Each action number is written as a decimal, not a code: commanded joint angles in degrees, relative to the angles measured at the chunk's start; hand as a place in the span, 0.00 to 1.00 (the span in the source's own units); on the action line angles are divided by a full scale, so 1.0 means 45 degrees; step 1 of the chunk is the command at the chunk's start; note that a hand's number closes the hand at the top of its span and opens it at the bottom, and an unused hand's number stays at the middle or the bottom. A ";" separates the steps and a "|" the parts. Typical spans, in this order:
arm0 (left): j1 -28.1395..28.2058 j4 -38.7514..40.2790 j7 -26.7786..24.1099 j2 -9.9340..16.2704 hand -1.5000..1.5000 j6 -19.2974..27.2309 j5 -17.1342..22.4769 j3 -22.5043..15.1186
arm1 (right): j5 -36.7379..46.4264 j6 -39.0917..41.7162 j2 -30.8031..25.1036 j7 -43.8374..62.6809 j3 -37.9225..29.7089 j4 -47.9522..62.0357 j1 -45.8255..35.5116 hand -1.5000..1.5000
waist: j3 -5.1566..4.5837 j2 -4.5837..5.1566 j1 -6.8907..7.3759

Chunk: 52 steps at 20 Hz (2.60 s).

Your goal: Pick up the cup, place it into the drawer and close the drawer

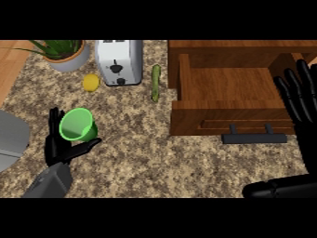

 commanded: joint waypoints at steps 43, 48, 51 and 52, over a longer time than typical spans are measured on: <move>0.1950 -1.2037 0.5027 -0.1340 1.00 -0.1205 0.0060 -0.3778 | -0.0404 0.0317 -0.0282 -0.0255 -0.0783 0.0157 0.0457 0.00 | 0.0024 -0.0089 0.0227; 0.0345 -1.3019 0.7164 -0.1482 1.00 -0.0045 0.0102 -0.3922 | 0.0084 0.0314 -0.0003 -0.0609 -0.0230 0.0357 0.0558 0.00 | 0.0018 -0.0051 0.0124; -0.0638 -1.4699 0.9184 -0.1471 1.00 0.1053 0.0218 -0.4015 | -0.0021 0.0327 -0.0055 -0.0485 -0.0372 0.0397 0.0759 0.00 | 0.0025 -0.0075 0.0159; -0.0136 -1.4385 0.8297 -0.2018 1.00 0.1246 -0.0262 -0.4538 | -0.0296 -0.0140 -0.0359 0.0273 -0.1000 0.0703 -0.0726 0.00 | 0.0016 -0.0049 0.0148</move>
